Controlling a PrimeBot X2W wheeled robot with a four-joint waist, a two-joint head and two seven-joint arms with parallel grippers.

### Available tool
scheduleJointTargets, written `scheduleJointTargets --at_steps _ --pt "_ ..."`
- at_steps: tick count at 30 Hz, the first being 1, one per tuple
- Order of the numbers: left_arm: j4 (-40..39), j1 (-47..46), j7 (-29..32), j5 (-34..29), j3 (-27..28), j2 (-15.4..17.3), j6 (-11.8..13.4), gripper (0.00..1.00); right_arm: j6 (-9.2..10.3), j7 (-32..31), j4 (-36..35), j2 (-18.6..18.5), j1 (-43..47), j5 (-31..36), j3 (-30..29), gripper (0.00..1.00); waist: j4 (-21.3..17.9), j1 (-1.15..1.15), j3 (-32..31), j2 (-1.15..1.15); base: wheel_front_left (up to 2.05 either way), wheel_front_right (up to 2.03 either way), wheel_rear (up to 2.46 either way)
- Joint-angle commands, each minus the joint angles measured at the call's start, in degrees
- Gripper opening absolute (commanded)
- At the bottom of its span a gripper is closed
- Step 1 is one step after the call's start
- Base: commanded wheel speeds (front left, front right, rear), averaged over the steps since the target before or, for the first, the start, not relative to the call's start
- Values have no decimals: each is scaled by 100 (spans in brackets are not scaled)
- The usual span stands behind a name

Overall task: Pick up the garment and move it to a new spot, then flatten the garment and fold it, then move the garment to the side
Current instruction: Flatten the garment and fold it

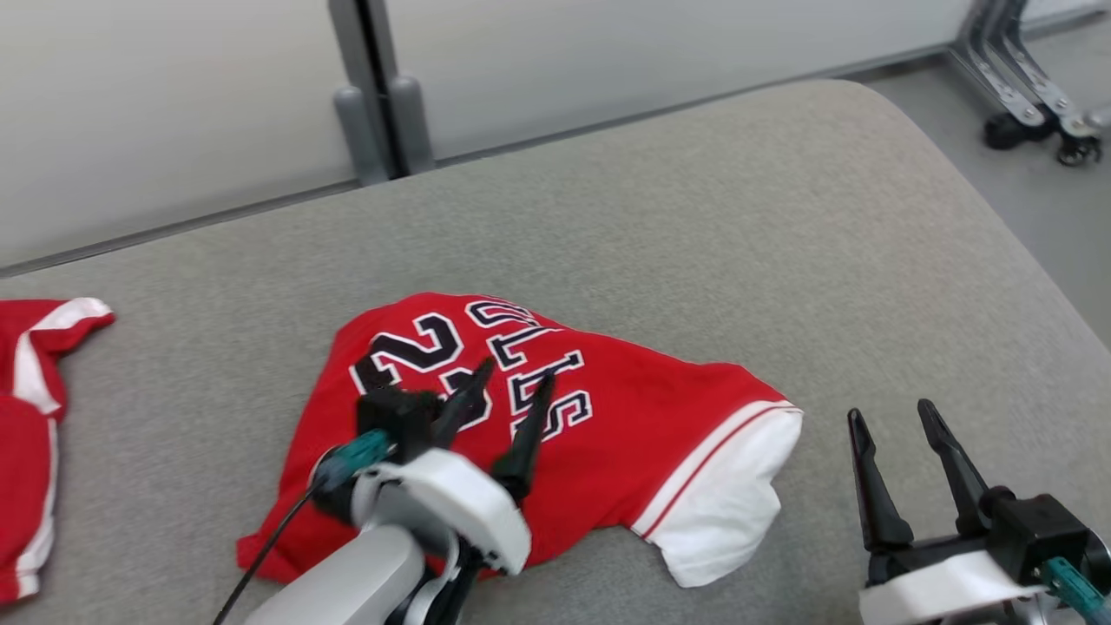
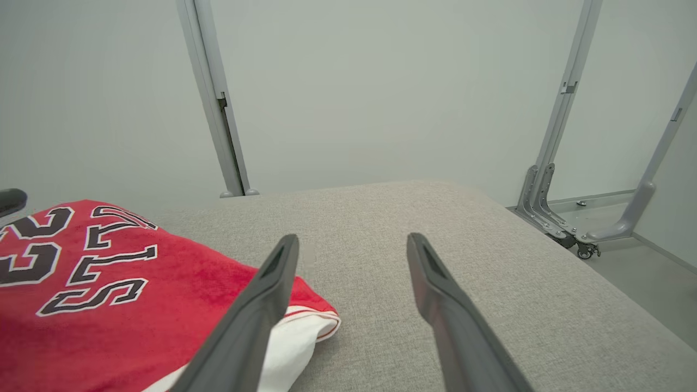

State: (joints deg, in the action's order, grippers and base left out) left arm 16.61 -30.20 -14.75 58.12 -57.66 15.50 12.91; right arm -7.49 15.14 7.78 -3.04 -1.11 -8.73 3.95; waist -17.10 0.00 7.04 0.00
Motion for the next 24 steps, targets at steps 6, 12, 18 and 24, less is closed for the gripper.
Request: scheduleJointTargets --at_steps 6,12,18,24 --pt "-1127 1787 -39 -1219 1944 280 504 100 -1 1 -148 -221 375 149 -188 100 736 0 -576 0 0 0 0" --pt "-1565 3461 -40 -2243 3633 -87 351 100 -1 1 -240 -277 540 173 -335 100 1065 0 -687 0 0 0 0" --pt "-1405 4246 -40 -2731 4540 -506 -197 100 -1 1 -240 -287 678 171 -371 100 1276 0 -700 0 0 0 0" --pt "-1251 4382 -41 -3134 5146 -951 -767 100 -1 1 -233 -283 727 176 -357 100 1368 0 -700 0 0 0 0"
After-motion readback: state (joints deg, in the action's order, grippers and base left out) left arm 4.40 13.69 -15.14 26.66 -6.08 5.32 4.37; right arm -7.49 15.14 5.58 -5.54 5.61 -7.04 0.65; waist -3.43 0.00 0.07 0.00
